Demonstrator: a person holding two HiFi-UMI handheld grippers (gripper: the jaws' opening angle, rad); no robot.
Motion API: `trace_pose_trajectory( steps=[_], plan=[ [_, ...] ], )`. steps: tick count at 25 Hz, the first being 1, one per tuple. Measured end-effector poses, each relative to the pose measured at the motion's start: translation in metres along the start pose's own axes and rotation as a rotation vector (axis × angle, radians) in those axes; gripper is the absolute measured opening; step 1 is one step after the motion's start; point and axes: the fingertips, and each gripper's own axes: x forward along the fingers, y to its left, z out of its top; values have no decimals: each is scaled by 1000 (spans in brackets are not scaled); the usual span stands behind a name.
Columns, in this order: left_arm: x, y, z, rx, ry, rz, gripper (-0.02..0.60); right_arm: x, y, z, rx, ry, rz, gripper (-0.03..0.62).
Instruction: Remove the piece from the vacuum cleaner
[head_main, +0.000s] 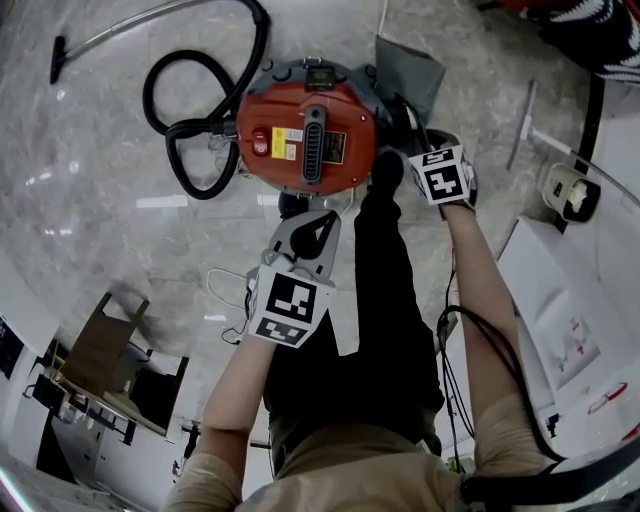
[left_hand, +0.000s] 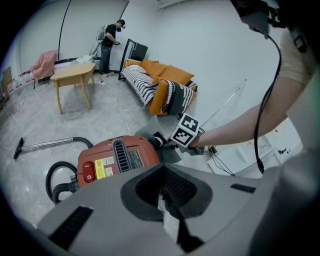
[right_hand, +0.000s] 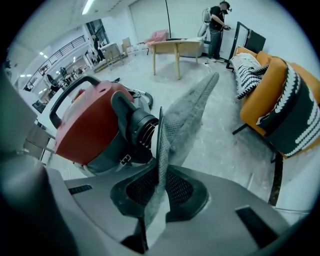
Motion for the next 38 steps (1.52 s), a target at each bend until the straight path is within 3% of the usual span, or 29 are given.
trace_pose_trajectory(
  steps=[8, 12, 15, 17, 20, 21, 23, 26, 30, 34, 38],
  plan=[
    [-2, 3, -2, 4, 9, -2, 4, 0, -3, 1, 183, -37, 61, 41],
    [-2, 3, -2, -66, 7, -52, 5, -1, -3, 3, 421, -45, 170, 41],
    [-1, 4, -4, -71, 12, -59, 5, 0, -1, 2, 530, -24, 261, 42],
    [0, 4, -5, -64, 16, -62, 5, -1, 0, 2, 450, 14, 270, 43],
    [3, 2, -8, -62, 23, -64, 5, -3, -4, -1, 46, 86, 121, 34],
    [4, 2, -9, -61, 26, -65, 5, -2, -5, -2, -32, 96, 86, 32],
    [5, 1, -9, -60, 29, -67, 5, -2, -6, -3, -29, 85, 76, 29],
    [5, 2, -8, -57, 30, -62, 4, -3, -7, 0, 153, 50, 145, 29],
    [3, 8, -7, -50, 16, -49, 5, -1, -9, -6, -92, 143, 119, 28],
    [7, 12, -5, -54, 18, -42, 5, -1, -12, -4, -99, 114, 108, 28],
    [7, 8, -3, -43, 13, -50, 4, -1, -17, -3, -200, 70, 34, 28]
  ],
)
